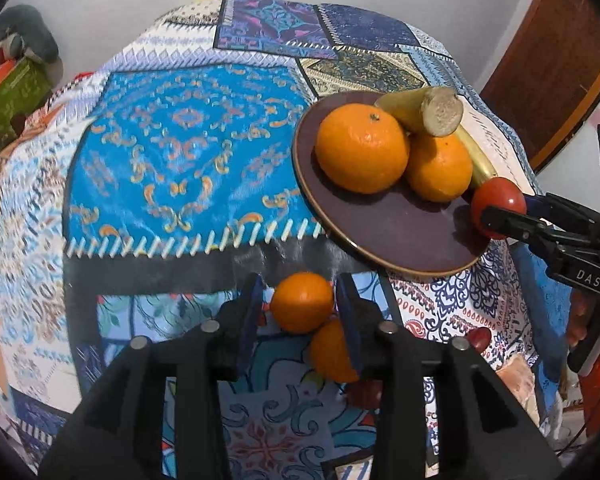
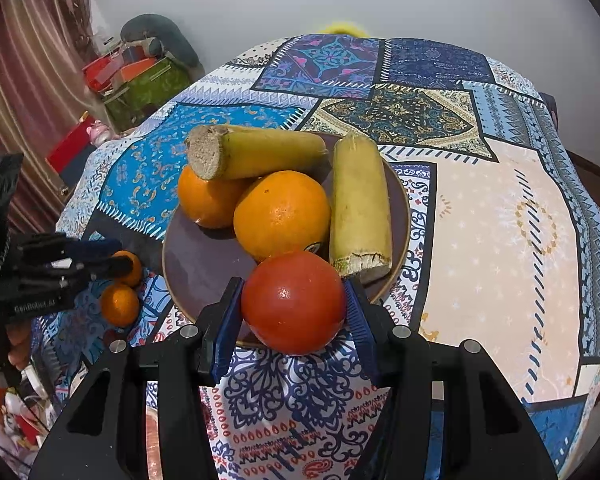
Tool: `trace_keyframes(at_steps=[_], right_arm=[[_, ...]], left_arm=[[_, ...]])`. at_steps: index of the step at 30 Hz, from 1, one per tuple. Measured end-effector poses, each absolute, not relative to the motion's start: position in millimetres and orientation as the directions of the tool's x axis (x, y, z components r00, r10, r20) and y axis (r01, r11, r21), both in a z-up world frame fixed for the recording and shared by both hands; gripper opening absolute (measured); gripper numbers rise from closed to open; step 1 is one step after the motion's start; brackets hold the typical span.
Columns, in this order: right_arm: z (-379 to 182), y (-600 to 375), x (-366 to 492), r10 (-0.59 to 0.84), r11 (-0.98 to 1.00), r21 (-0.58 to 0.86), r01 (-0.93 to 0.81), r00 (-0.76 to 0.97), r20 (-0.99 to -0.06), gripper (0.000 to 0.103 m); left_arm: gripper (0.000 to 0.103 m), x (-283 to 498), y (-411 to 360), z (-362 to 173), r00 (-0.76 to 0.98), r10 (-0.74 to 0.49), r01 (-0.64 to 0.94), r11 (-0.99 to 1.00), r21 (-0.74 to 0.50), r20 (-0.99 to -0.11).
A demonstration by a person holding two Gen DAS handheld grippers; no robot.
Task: Organize fruits
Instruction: 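Carry the tomato onto the plate with the right tool and release it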
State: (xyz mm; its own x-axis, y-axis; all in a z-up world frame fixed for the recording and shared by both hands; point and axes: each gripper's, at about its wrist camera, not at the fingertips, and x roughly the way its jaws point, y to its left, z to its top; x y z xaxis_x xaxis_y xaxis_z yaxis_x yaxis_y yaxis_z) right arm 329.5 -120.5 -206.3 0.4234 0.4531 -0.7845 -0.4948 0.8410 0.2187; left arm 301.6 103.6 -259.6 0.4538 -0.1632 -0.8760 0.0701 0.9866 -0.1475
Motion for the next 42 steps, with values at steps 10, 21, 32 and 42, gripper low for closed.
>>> trace_keyframes(at_steps=[10,21,32,42], right_arm=[[-207,-120,330,0.447,0.847,0.216,-0.486,0.431,-0.784,0.047],[-211,-118,330,0.440,0.855,0.214,-0.472,0.445,-0.780,0.049],[-214,-121,329,0.470,0.840,0.254,-0.479,0.410,-0.781,0.050],[-213,-127,322,0.458,0.847,0.244,-0.472,0.415,-0.786,0.053]], left_arm=[[0.034,302,100,-266,0.469,-0.165,0.060,0.986,-0.155,-0.868],[0.034,322,70,-239,0.523,-0.210,0.119,0.978,-0.173,-0.826],[0.034,348,57,-255,0.500,-0.186,0.118,0.982,-0.147,-0.846],[0.034,342,53,-255,0.513,-0.164,0.116,0.986,-0.121,-0.843]])
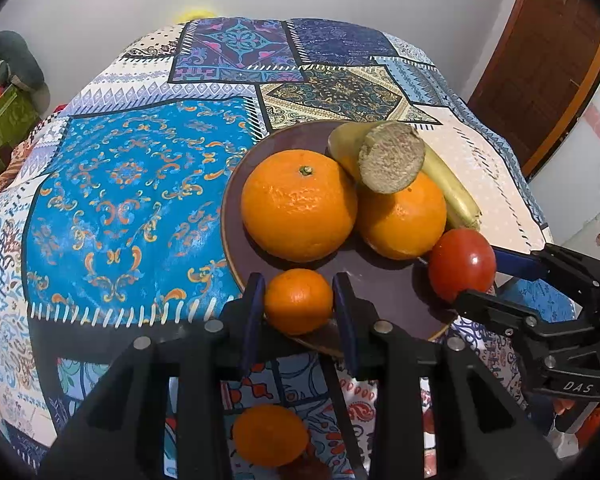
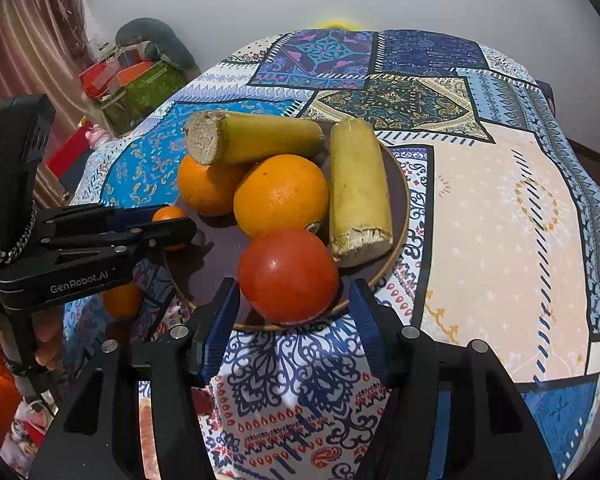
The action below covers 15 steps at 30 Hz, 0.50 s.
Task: Organize fruits
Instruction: 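Carry the tomato onto the plate with the right tool and release it, then set the small orange on the plate with the left tool and open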
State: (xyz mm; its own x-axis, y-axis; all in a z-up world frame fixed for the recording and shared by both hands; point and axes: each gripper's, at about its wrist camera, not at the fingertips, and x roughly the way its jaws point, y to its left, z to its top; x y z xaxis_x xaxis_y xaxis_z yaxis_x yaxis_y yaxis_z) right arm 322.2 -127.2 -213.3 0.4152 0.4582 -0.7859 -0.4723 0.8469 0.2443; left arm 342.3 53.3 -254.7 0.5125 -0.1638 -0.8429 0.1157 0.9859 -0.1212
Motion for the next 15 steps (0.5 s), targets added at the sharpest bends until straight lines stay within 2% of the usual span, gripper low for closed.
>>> trace_keyframes(at_steps=[15], right_arm=[[-179,-137,277,0.442,0.850,0.183,-0.495,0.478,-0.759,0.053]], left_arm=[[0.034,311,53,-218,0.546,-0.179,0.122,0.983,-0.133,-0.818]])
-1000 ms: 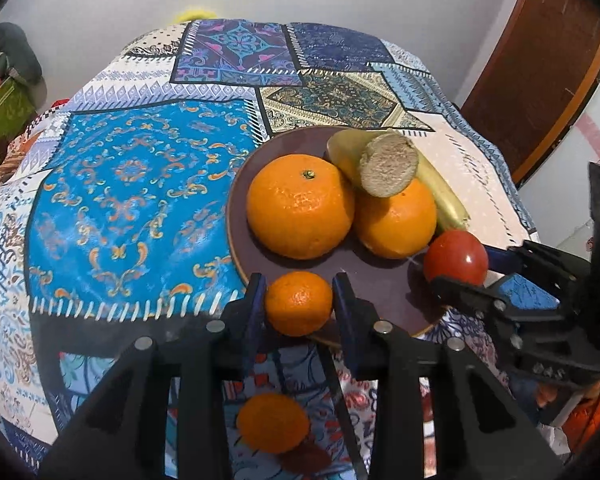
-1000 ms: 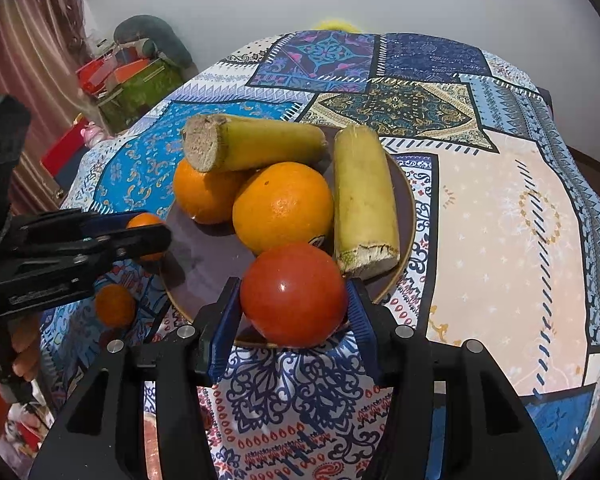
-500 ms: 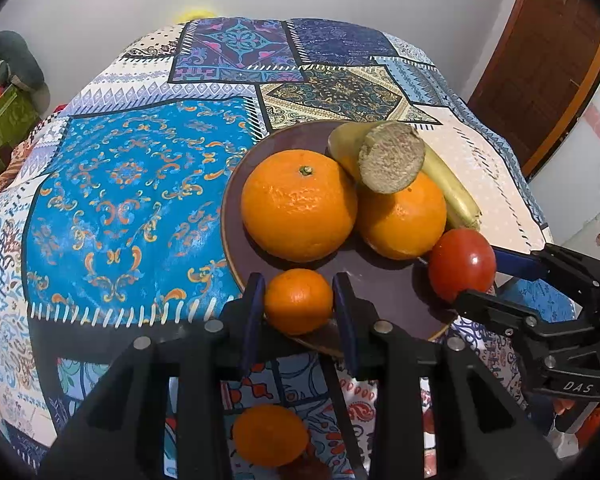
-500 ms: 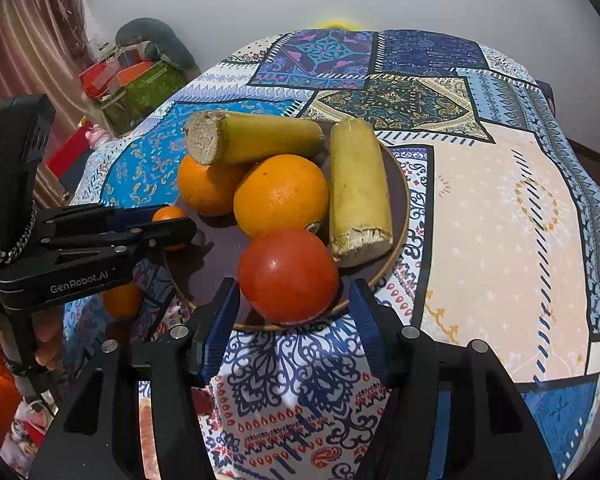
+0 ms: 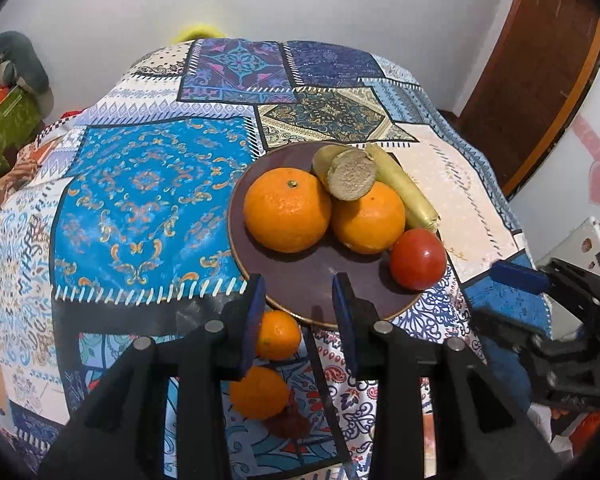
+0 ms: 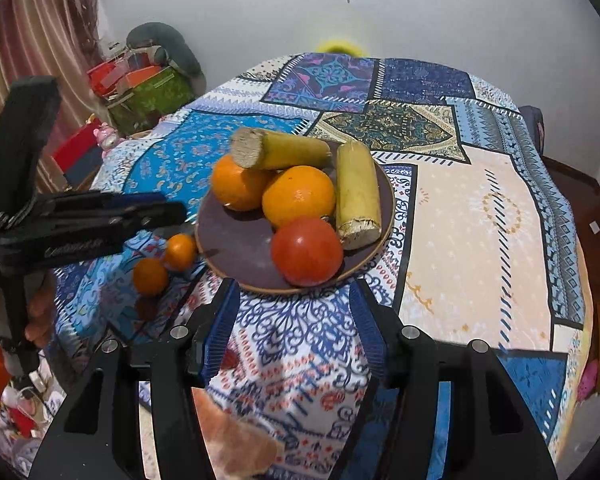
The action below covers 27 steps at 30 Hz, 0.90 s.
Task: Organize fruits
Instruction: 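Set the small orange on the plate with the left tool and open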
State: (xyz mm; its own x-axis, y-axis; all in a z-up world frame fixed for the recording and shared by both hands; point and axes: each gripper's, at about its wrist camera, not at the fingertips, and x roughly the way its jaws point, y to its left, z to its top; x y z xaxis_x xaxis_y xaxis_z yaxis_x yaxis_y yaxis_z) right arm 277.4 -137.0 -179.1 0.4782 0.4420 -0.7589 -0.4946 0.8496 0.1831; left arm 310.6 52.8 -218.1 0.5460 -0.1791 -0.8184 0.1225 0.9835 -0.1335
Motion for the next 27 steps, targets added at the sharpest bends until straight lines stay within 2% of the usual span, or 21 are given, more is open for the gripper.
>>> trace_keyframes(at_steps=[5,13,27], right_arm=[[-176,-142,271,0.429,0.852,0.159,-0.500,0.491,-0.758,0.053],[-183,-151,279,0.430,0.862,0.186,-0.471,0.487,-0.760,0.053],[-197,-148,281,0.427,0.862,0.195,-0.467,0.464,-0.776,0.053]], left_arm=[[0.034,313,60,-219,0.541,-0.144,0.093,0.989,-0.111,-0.828],[0.034,310,58,-253,0.453,-0.148,0.121,0.987,-0.104,-0.879],[0.031,300,60,-256,0.479,-0.152,0.142,0.985,-0.095,-0.864]])
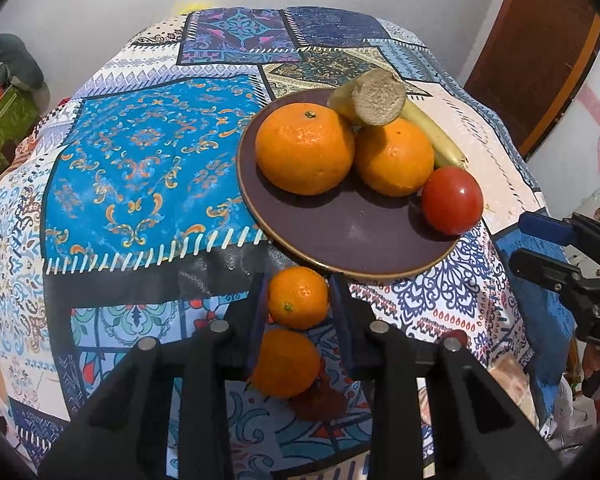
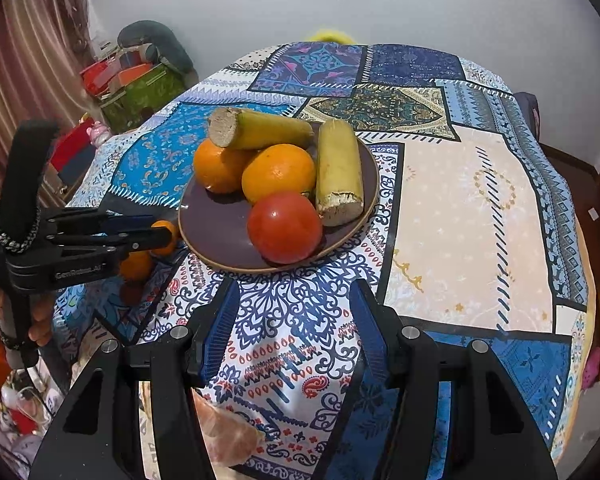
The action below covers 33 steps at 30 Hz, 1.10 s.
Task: Organize fruits
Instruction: 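Set the small orange on the plate with the left tool and open, then grasp the peeled pomelo segment with the right tool while the left tool moves to another small orange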
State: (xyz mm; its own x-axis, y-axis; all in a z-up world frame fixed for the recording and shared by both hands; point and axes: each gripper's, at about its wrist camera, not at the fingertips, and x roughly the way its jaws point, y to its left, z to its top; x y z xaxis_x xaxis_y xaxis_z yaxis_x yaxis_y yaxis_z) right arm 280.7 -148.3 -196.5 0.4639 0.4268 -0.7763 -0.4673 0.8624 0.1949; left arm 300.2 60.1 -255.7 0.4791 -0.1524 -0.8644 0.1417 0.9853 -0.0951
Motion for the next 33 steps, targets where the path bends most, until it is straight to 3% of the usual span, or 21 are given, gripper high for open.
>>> trace_keyframes(at_steps=[11,22,25,33], right_arm=[[-202,-152,284,0.427,0.865,0.205,-0.459,0.457,-0.780,0.053],[-204,-152,282,0.428,0.858,0.198,-0.473,0.447,-0.786,0.053],[-203,-152,279,0.428,0.853,0.187,-0.487,0.447,-0.785,0.053],[-200,-147,262,0.437,0.831,0.173,-0.528,0.429,-0.790,0.053]], left_arm=[[0.031,304,57,-230,0.537,-0.169,0.146,0.984,-0.106,-0.827],[0.031,332,44,-243,0.520,-0.173,0.158,0.982,-0.106,-0.836],[0.036,336,41,-248,0.500,-0.156,0.154,0.984,-0.090,-0.852],[0.037,304,47,-229,0.536,-0.150,0.146,0.986,-0.084,-0.831]])
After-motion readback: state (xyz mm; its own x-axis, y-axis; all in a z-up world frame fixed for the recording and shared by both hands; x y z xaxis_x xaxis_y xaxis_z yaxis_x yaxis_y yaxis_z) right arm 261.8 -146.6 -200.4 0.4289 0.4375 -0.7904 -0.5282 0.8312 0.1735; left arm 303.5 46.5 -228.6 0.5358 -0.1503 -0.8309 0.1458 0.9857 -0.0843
